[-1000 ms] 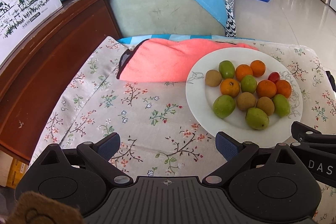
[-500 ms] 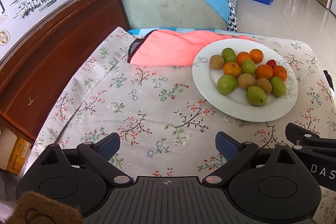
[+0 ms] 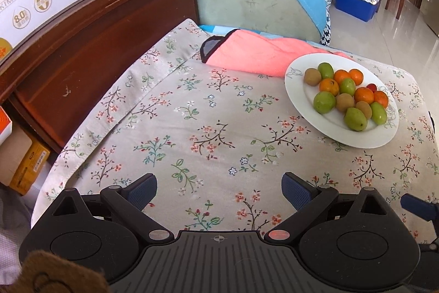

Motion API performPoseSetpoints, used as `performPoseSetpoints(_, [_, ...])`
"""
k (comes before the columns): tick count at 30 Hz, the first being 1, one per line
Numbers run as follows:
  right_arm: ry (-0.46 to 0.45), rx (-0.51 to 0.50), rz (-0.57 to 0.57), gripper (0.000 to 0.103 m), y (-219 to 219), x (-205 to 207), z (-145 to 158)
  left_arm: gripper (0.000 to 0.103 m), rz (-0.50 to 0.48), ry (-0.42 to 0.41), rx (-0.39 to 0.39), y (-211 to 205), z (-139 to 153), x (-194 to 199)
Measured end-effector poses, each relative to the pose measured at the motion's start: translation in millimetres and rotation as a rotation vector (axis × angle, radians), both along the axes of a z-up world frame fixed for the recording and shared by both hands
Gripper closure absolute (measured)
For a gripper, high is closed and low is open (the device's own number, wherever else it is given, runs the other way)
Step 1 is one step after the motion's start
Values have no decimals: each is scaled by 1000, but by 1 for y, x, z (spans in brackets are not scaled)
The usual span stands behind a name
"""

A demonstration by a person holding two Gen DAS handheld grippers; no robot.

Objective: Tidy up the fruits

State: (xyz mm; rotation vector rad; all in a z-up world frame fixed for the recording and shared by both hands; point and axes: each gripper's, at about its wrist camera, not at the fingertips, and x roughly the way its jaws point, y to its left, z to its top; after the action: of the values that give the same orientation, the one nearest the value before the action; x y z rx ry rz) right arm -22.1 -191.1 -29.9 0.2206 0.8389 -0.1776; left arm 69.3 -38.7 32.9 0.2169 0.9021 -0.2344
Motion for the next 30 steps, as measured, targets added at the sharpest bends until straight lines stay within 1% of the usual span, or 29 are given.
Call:
performPoseSetpoints(2, [-11,-21,56,7,11,-1,-6,4,6,0,-5,4,1,-2])
performPoseSetpoints(6, [-36,-57,131,7,27,-1,-15,4,1,3,-13,8,2,-6])
performPoseSetpoints(11, [-71,-120,189,2,42,2,-23,4,-11,-1,-18,10,3,-9])
performPoseSetpoints(13, [-93,-133,200,1,44,4,-25,4,-13,0,-21,11,3,-10])
performPoseSetpoints(22, [-160,-148,193,1,46,11,-31,4,-15,4,-33,13,5,-9])
performPoseSetpoints(27, [-188,-152,203,1,48,17,-34,5,-20,5,-38,12,5,-10])
performPoseSetpoints(30, [-189,-145,211,1,50,21,-34,4,-24,4,-38,12,5,-10])
